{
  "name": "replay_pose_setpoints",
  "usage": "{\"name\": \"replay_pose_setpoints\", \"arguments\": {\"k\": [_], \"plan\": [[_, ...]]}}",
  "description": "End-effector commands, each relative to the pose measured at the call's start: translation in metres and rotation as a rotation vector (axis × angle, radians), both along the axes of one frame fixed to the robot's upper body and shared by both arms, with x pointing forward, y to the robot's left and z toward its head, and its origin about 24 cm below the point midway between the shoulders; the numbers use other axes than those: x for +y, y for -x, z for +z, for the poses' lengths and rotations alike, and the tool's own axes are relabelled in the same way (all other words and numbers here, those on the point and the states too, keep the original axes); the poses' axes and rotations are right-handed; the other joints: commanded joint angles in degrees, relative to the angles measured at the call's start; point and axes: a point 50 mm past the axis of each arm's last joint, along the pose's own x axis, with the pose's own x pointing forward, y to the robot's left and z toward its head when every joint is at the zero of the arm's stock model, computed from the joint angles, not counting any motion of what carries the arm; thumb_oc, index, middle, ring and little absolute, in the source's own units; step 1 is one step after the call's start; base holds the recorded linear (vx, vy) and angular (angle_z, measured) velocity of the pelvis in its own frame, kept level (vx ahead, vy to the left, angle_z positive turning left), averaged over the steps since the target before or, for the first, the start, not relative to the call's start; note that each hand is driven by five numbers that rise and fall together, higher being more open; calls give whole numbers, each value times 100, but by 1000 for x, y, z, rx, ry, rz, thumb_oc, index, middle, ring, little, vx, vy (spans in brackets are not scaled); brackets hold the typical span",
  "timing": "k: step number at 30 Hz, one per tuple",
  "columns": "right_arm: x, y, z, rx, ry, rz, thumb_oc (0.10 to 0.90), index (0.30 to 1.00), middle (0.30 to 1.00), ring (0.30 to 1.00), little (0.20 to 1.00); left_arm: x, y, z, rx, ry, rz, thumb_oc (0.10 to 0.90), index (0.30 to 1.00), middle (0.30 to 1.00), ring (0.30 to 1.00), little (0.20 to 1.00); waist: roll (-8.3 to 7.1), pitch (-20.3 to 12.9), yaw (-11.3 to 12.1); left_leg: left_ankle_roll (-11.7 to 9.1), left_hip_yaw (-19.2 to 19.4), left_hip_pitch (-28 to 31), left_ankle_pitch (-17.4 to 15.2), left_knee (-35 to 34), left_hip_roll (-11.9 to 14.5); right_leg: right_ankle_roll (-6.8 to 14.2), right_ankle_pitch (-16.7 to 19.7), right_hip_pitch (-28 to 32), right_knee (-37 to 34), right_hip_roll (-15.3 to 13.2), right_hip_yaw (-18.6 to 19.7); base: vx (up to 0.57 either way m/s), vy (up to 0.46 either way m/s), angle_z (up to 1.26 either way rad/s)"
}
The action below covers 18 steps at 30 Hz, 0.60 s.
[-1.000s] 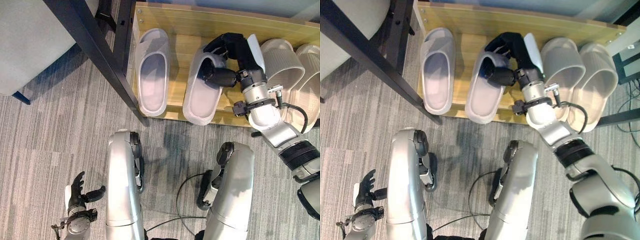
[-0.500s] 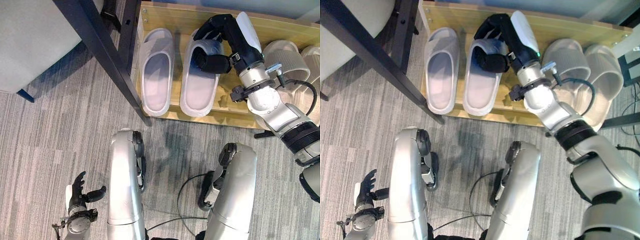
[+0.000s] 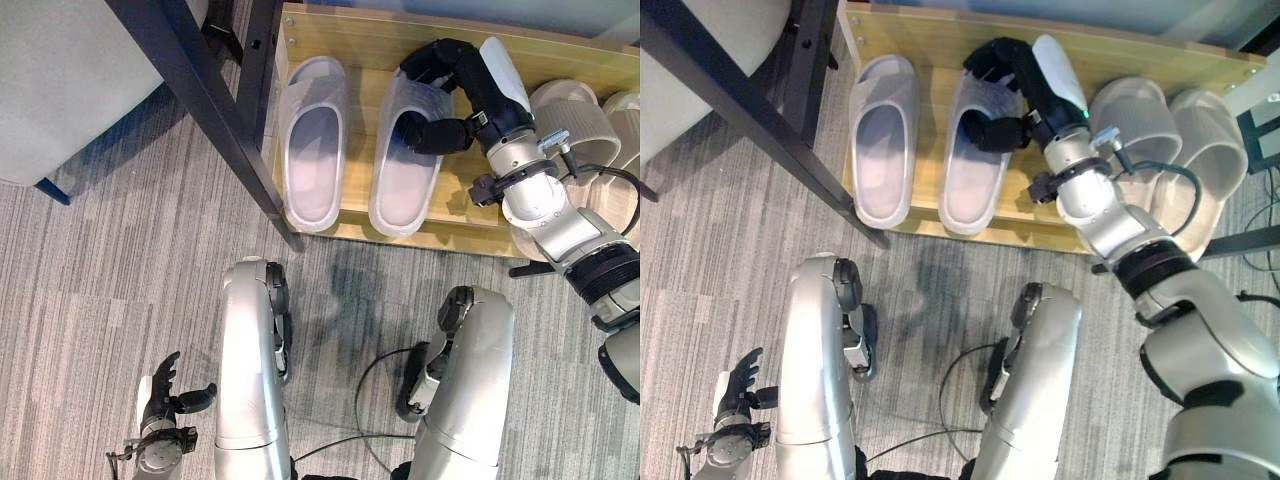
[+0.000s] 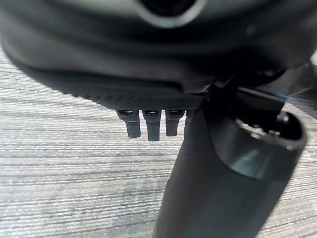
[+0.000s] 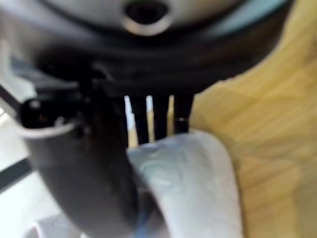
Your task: Arrange the slippers neatly on the shoe rack.
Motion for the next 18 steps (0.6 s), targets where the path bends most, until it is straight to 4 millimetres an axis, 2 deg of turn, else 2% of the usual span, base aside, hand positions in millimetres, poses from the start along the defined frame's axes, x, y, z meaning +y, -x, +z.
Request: {"name": "replay_pose_setpoints", "arguments": {"k": [1, 6, 18], "plan": [[13, 22, 88, -270, -67, 92, 800, 900, 900, 900, 900, 5, -1, 3, 16, -30, -59, 800, 900, 900, 900, 900, 66, -138, 236, 230, -867, 702, -793, -252, -103, -1045, 137, 60, -223, 71, 477, 0, 0, 0], [26, 20, 85, -220, -14, 142, 800, 900, 900, 900, 900, 3, -3, -1, 60, -12, -88, 800, 900, 900, 900, 900, 32, -138, 202, 237, -902, 702, -817, -188, -106, -992, 183, 60, -271, 109, 455, -4, 6, 0], [39, 31, 77, -91, 143, 269, 800, 900, 900, 900, 900, 9, -3, -5, 133, 16, -118, 800, 900, 900, 900, 900, -99, -138, 68, 200, -908, 702, -830, -136, -62, -945, 222, 60, -294, 129, 535, 0, 0, 0]]}}
